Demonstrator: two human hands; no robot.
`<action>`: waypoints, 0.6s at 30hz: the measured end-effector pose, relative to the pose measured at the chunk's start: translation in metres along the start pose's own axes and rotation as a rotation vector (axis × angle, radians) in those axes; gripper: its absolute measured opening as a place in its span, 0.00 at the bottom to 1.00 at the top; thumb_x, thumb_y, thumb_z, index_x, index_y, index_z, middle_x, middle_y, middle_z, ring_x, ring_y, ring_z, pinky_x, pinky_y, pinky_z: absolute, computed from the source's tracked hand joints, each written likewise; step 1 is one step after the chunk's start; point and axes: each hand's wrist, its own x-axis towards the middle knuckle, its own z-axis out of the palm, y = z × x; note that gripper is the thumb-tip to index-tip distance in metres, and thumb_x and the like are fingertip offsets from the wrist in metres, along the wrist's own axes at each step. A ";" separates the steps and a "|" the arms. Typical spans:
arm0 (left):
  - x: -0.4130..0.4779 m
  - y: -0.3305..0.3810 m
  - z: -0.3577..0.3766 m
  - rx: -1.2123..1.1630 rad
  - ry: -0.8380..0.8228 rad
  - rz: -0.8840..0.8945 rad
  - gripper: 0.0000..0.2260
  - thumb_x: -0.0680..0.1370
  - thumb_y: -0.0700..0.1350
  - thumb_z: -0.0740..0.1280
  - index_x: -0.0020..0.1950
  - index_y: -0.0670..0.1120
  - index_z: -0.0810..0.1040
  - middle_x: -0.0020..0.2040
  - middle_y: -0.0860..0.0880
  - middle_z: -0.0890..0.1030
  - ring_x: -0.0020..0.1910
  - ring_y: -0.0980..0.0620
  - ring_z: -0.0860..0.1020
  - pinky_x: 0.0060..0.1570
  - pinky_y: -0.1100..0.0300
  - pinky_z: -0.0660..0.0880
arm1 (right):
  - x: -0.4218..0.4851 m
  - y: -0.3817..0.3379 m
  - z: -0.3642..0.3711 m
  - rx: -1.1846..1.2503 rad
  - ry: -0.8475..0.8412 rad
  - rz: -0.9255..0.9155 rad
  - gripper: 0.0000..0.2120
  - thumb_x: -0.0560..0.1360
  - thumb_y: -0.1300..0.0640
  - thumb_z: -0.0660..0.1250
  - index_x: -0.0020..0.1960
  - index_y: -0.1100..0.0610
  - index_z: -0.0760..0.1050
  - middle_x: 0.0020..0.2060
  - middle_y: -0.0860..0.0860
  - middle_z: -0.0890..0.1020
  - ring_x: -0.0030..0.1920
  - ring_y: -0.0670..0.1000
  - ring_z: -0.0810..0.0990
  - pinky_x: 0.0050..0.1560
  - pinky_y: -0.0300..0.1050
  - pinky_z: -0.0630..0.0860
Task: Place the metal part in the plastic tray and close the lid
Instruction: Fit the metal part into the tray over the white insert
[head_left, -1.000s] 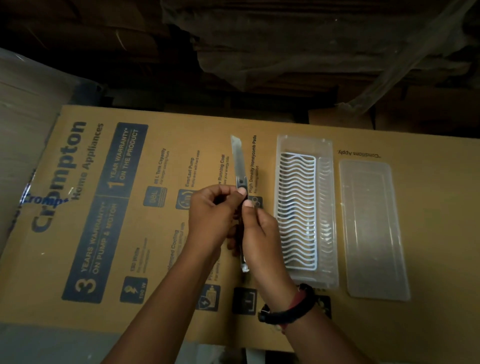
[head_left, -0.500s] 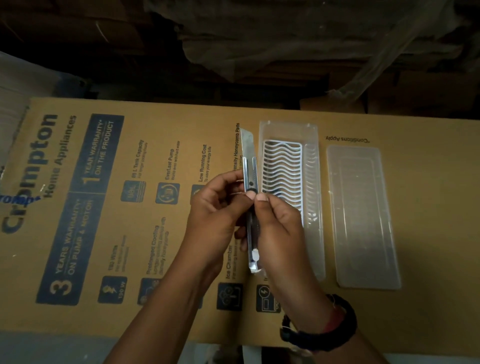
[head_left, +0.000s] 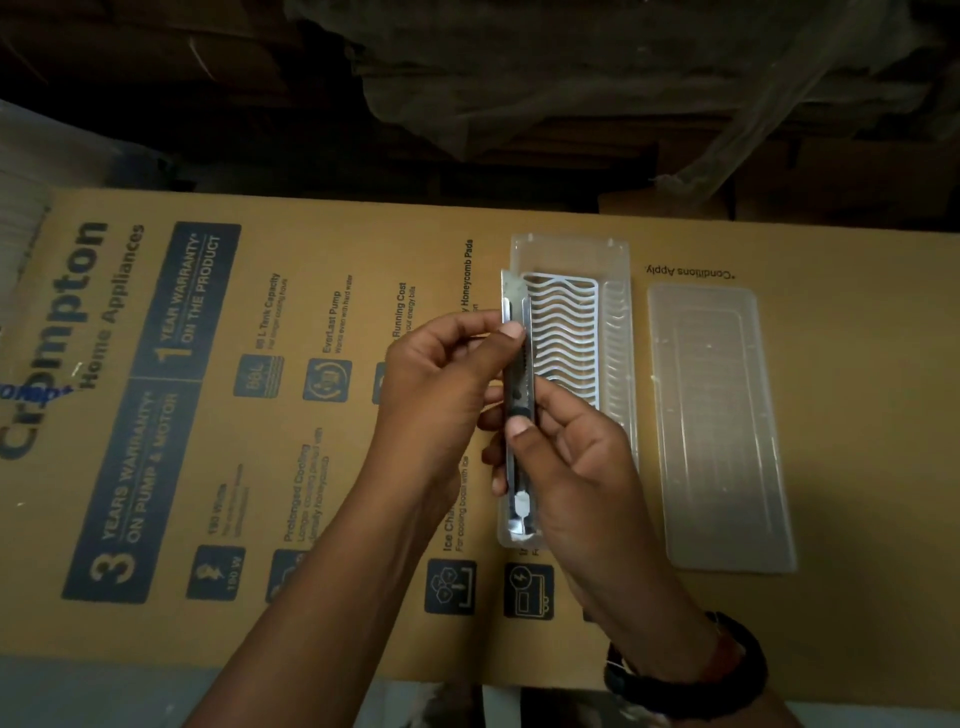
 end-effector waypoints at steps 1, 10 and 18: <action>0.000 0.001 0.002 0.013 0.007 0.010 0.04 0.75 0.40 0.70 0.48 0.43 0.82 0.41 0.41 0.81 0.25 0.56 0.74 0.23 0.63 0.70 | 0.000 0.000 -0.001 0.014 -0.013 0.001 0.15 0.79 0.70 0.58 0.60 0.59 0.77 0.43 0.57 0.82 0.36 0.51 0.78 0.32 0.41 0.77; 0.001 0.007 0.013 0.016 0.065 0.043 0.04 0.73 0.36 0.71 0.47 0.37 0.81 0.35 0.44 0.82 0.21 0.57 0.75 0.19 0.68 0.66 | -0.005 -0.004 -0.014 0.193 -0.120 0.041 0.24 0.69 0.72 0.60 0.59 0.52 0.77 0.50 0.52 0.85 0.47 0.50 0.83 0.43 0.42 0.79; 0.003 0.008 0.016 0.017 0.095 0.147 0.06 0.72 0.35 0.72 0.48 0.36 0.82 0.38 0.43 0.85 0.33 0.55 0.82 0.32 0.63 0.78 | -0.015 0.000 -0.024 0.172 -0.087 0.091 0.19 0.75 0.73 0.61 0.60 0.56 0.78 0.53 0.57 0.85 0.48 0.56 0.85 0.46 0.44 0.81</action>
